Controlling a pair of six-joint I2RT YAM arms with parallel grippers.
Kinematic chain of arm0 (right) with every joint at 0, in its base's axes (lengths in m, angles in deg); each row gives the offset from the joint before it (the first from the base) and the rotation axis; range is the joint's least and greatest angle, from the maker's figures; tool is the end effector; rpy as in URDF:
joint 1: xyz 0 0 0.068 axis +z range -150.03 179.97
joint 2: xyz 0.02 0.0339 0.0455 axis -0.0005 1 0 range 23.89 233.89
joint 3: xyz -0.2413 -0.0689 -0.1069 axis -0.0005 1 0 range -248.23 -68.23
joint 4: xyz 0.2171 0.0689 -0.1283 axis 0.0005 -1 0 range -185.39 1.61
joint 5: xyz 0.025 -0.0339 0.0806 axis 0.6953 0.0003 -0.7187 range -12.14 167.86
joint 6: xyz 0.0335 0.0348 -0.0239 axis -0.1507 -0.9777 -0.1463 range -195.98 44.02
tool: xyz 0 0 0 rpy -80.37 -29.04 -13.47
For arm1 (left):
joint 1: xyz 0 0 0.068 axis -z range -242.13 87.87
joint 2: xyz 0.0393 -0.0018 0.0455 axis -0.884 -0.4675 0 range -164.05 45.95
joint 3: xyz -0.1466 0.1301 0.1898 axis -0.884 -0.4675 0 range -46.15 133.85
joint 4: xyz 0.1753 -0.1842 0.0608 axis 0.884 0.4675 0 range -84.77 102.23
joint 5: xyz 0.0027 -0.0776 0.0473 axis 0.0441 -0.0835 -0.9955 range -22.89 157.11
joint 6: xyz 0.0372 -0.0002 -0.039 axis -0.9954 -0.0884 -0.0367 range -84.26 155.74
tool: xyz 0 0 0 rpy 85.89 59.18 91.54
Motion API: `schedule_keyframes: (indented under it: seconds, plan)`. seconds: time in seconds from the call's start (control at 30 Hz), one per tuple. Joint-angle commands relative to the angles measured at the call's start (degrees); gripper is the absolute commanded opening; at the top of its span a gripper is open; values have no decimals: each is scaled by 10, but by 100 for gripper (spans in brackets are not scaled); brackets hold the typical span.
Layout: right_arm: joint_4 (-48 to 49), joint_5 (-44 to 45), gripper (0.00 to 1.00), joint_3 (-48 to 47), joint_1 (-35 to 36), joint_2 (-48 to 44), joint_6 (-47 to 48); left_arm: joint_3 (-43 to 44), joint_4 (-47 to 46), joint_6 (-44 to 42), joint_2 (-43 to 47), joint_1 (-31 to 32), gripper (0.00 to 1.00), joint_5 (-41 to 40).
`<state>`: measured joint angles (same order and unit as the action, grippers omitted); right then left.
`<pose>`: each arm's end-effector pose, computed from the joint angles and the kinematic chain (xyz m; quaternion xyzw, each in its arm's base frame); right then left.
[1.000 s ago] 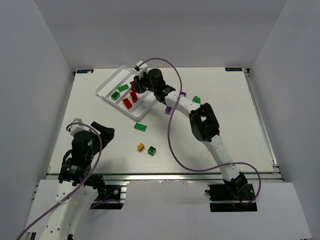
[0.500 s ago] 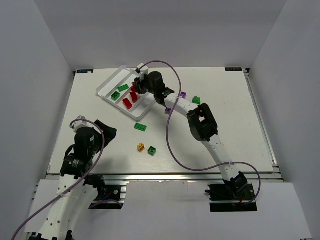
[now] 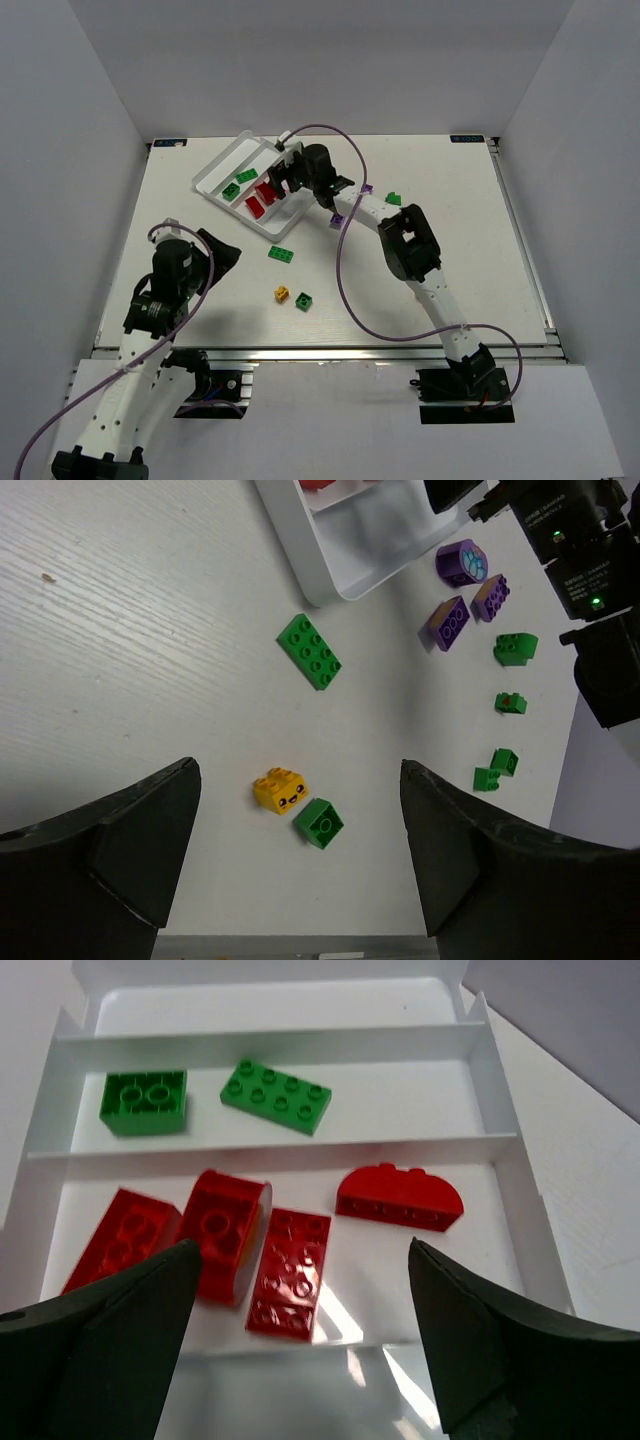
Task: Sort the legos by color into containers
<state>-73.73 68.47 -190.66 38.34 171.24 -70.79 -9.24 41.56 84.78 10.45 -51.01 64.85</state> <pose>0.4645 0.3752 0.1877 -0.3325 0.6908 0.2426 0.5944 0.1360 -0.0252 0.2701 -0.2966 0.8355 -0.2165 0.4088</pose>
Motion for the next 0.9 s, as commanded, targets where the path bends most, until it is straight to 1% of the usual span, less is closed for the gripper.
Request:
schedule_keyframes:
  seconds: [0.0,0.03,0.07,0.1,0.13,0.17,0.2,0.23,0.27,0.3,0.33,0.37,0.4,0.43,0.47,0.5,0.57,0.6,0.67,0.7,0.73,0.8,0.87]
  plan:
    - [-70,-121,89,42,-34,-174,69,33,-41,13,-57,0,86,56]
    - [-121,-158,89,54,-42,-196,93,36,-44,15,-87,0,83,68]
    - [-121,-158,89,66,-42,-196,93,36,-44,15,-87,0,83,68]
    - [-146,-242,89,79,-59,-244,107,47,-40,17,-104,0,82,72]
    - [-204,-277,82,93,-69,-269,126,54,-36,19,-124,0,81,74]
    - [-224,-296,76,109,-79,-293,129,62,-29,19,-164,1,81,80]
    - [-243,-305,70,144,-92,-344,133,76,-18,19,-185,4,81,84]
    - [-260,-304,55,165,-99,-371,142,84,-14,19,-204,7,81,86]
    - [-292,-304,48,187,-106,-396,151,89,-16,18,-237,13,81,88]
    - [-308,-296,42,238,-118,-450,162,100,-19,19,-252,31,80,82]
    - [-320,-287,34,266,-123,-479,184,107,-20,20,-265,43,81,73]
    - [-340,-274,31,292,-129,-506,191,115,-21,23,-279,57,81,62]
    - [-348,-233,33,341,-137,-555,192,133,-16,31,-310,85,82,41]
    - [-357,-214,39,362,-141,-579,196,143,-11,33,-328,97,83,32]
    - [-371,-199,48,381,-146,-600,197,154,0,39,-344,110,84,26]
    - [-378,-181,61,400,-159,-636,198,164,10,50,-374,133,87,-4]
    - [-382,-178,69,452,-173,-669,192,186,20,66,-398,150,89,-20]
    - [-380,-174,71,467,-186,-695,188,191,23,83,-408,160,92,-29]
    - [-376,-189,72,514,-210,-726,179,208,29,113,-438,176,98,-47]
    - [-376,-189,72,514,-211,-726,173,208,29,127,-439,176,98,-47]
    - [-364,-193,73,523,-216,-731,167,216,38,137,-458,179,98,-67]
    - [-351,-203,73,543,-229,-734,150,247,68,171,-481,183,98,-83]
    - [-336,-211,73,547,-238,-730,136,275,96,192,-525,184,98,-99]
